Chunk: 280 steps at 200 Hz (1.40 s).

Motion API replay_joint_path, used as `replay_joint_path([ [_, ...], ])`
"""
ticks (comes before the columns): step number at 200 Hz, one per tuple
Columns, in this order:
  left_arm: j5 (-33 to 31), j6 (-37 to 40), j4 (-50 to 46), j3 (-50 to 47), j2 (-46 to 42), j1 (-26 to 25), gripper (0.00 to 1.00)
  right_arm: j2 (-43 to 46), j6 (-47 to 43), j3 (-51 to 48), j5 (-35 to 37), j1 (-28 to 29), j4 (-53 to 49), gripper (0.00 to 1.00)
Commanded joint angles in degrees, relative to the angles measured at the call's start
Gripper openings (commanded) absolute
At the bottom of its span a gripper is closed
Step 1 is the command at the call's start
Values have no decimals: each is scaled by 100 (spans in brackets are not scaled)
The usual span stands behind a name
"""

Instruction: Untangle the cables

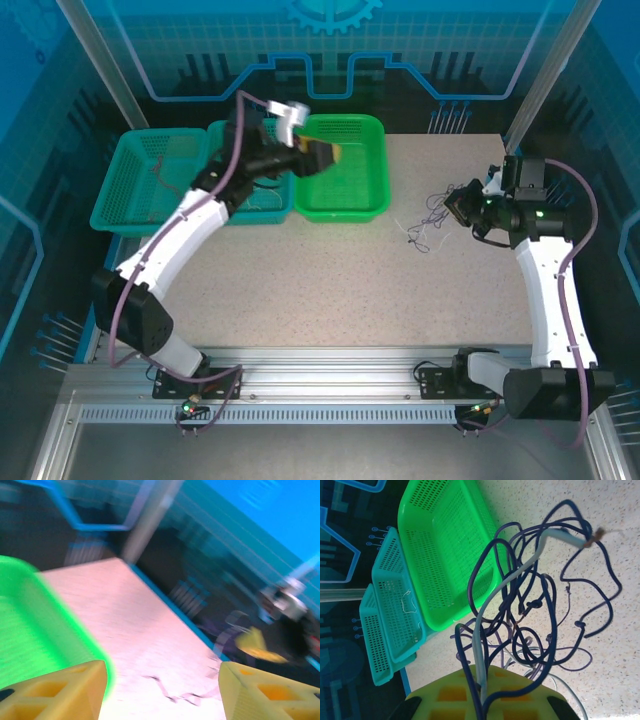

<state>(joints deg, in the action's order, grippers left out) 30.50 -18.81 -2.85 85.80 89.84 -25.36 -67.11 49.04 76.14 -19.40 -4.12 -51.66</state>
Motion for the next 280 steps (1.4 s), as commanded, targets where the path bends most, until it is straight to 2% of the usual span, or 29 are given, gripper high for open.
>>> replay_joint_path([
  [1, 488, -369, 867, -320, 139, -460, 60, -56, 430, 144, -240, 95, -168, 0],
  [18, 568, -661, 1378, -482, 370, -894, 59, -9, 871, 81, -112, 162, -113, 0],
  [35, 647, -639, 1454, -440, 646, -1245, 59, -32, 1618, 84, 544, 272, -376, 0],
  [43, 676, -577, 1445, -425, 766, -1372, 59, -86, 1928, 83, 635, 271, -532, 0],
  [71, 1019, -562, 1550, -386, 1190, -1505, 59, -264, 2603, 120, 548, 362, -596, 0],
  [103, 1319, -452, 1447, -309, 1519, -1493, 58, -299, 3396, 199, 914, 472, -729, 0],
  [133, 1534, -179, 1137, -251, 1875, -1460, 56, -592, 3625, 550, 837, 473, -1121, 0],
  [177, 1928, -149, 1132, -90, 2241, -1454, 55, -714, 3929, 590, 753, 474, -1079, 0],
  [205, 2460, -193, 993, 200, 2634, -1470, 60, -819, 3890, 653, 681, 474, -968, 0],
  [227, 2506, -122, 1194, 265, 2759, -1512, 68, -908, 3816, 713, 589, 474, -918, 0],
  [238, 2512, -129, 1265, 373, 2880, -1529, 69, -920, 3822, 719, 547, 477, -888, 0],
  [270, 2700, -195, 1204, 804, 3326, -1610, 67, -964, 3877, 746, 542, 476, -863, 0],
  [280, 2715, -204, 1190, 890, 3420, -1644, 62, -988, 3877, 775, 552, 474, -870, 0],
])
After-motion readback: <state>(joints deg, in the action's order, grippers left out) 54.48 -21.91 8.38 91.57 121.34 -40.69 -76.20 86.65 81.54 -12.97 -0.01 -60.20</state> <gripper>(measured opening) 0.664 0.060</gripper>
